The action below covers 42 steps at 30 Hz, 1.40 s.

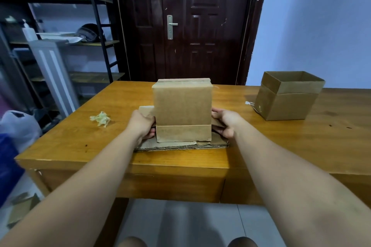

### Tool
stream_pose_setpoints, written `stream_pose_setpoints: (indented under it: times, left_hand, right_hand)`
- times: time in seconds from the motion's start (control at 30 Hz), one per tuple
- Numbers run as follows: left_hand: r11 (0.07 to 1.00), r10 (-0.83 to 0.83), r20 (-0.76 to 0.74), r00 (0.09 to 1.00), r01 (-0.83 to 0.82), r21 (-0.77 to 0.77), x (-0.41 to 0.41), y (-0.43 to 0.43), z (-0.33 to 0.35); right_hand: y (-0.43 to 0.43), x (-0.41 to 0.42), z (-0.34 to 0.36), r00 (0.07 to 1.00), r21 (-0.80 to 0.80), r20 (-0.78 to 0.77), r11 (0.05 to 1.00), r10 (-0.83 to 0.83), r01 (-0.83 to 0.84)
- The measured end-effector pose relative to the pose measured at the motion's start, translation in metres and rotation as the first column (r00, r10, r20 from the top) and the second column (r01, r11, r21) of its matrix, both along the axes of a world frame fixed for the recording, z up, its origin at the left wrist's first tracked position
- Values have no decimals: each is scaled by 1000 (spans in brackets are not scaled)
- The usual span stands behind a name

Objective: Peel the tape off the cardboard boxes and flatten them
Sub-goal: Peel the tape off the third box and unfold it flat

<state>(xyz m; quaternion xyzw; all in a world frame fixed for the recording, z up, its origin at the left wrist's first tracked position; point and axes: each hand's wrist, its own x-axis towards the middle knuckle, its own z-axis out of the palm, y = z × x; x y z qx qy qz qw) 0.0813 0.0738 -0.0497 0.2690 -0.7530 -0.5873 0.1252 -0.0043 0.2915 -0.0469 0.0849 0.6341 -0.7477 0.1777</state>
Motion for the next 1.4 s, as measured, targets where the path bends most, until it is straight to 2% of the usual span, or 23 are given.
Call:
stream_pose_setpoints:
  times: [0.13, 0.2, 0.27, 0.43, 0.63, 0.73, 0.8, 0.87, 1.0, 1.07, 1.13, 1.2, 1.23, 1.3, 1.37, 1.4]
  left_hand:
    - [944, 61, -91, 994, -27, 330, -2, 10, 5]
    - [844, 33, -75, 997, 13, 536, -2, 6, 7]
    - [755, -18, -52, 998, 48, 654, 0, -2, 9]
    - [743, -193, -75, 978, 196, 640, 3, -15, 14]
    - [683, -68, -216, 974, 203, 702, -6, -20, -11]
    - [720, -65, -266, 962, 230, 655, -9, -20, -10]
    - [796, -75, -252, 965, 210, 567, -9, -15, -5]
    - [878, -103, -233, 967, 198, 435, -8, -7, -1]
    - [957, -271, -168, 948, 284, 55, -4, -1, 6]
    - [932, -314, -65, 947, 294, -214, -6, -7, 2]
    - [820, -247, 121, 961, 274, -502, -12, -16, -5]
    - [750, -132, 215, 968, 239, -617, -14, -19, -8]
    - [764, -101, 174, 980, 189, -618, -14, -18, -7]
    - [853, -65, -63, 996, 22, -522, -14, -13, 3]
    - [964, 11, -303, 953, -90, -249, -11, -1, 22]
    - [991, 37, -348, 937, -81, -111, -11, 7, 33]
  right_hand:
    - [0, 0, -3, 997, -88, 26, 993, -78, 80]
    - [-1, 0, -4, 995, -86, 13, 991, -97, 98]
    - [0, 0, -4, 995, -75, 14, 992, -100, 101]
    - [3, 2, 1, 1000, 43, 9, 999, -26, 25]
    - [-3, 4, 6, 999, 125, -45, 992, 28, -22]
    - [-11, 4, 3, 988, 224, -150, 975, 29, 6]
    - [-20, -1, -5, 955, 439, -283, 897, 83, 52]
    - [-25, -3, -11, 916, 620, -377, 773, 141, 136]
    - [-24, 2, -12, 874, 747, -435, 629, 217, 216]
    - [-23, 7, -12, 865, 837, -422, 481, 270, 259]
    - [-21, 12, -16, 854, 895, -423, 283, 302, 344]
    - [-21, 14, -23, 864, 906, -415, 223, 285, 361]
    - [-21, 13, -26, 869, 908, -412, 208, 275, 364]
    - [-22, 12, -27, 876, 922, -385, 155, 289, 354]
    - [-22, 13, -23, 876, 935, -354, 119, 329, 334]
    - [-21, 14, -22, 873, 936, -351, 119, 339, 330]
